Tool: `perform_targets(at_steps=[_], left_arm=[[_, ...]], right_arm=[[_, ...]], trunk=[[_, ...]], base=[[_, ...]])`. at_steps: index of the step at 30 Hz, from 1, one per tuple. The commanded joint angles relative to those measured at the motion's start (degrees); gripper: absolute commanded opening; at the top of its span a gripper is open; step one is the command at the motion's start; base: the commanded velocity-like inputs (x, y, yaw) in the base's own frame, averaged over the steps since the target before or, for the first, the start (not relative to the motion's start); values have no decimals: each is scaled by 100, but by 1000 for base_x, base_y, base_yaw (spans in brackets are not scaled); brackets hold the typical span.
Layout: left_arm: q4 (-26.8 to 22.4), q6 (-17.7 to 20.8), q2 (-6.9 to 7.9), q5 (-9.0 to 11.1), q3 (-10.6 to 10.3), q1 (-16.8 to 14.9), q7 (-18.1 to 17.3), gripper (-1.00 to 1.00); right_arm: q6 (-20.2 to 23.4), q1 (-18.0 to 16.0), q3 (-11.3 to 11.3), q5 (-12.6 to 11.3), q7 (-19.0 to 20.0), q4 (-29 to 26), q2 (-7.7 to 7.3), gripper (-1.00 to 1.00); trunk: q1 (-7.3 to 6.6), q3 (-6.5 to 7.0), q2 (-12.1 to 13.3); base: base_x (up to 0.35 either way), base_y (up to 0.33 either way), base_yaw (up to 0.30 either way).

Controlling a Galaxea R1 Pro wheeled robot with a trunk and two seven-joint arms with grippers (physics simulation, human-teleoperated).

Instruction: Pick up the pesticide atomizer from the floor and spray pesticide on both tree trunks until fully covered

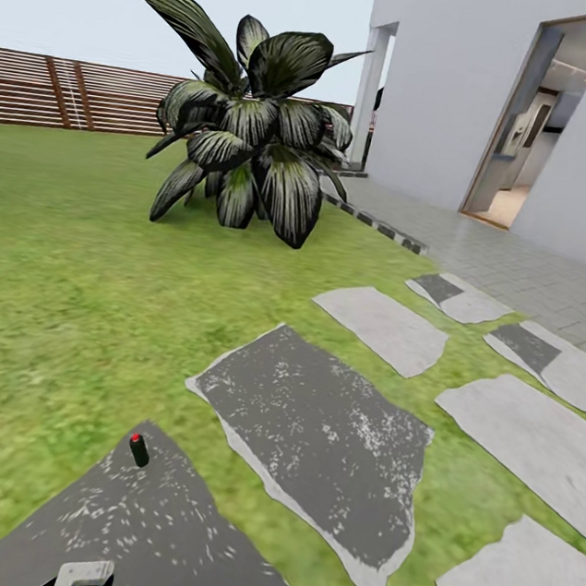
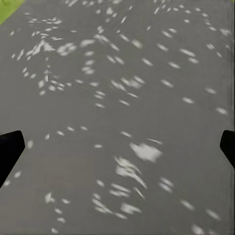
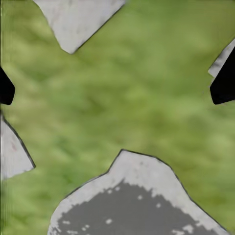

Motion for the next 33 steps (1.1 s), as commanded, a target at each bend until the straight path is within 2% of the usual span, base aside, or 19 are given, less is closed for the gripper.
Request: perform_targets(at_steps=[1, 11, 33], left_arm=[[0, 0, 0, 0, 0, 0, 0, 100], [0, 0, 0, 0, 1, 0, 0, 100], [0, 0, 0, 1, 9, 0, 8, 100]], right_arm=[[0, 0, 0, -1, 0, 0, 0, 100], [0, 0, 0, 2, 0, 0, 0, 100], [0, 0, 0, 6, 1, 0, 0, 100]], trunk=[[0, 0, 0], [0, 0, 0], [0, 0, 0]], base=[[217, -220, 2], [198, -230, 28], [185, -235, 266]])
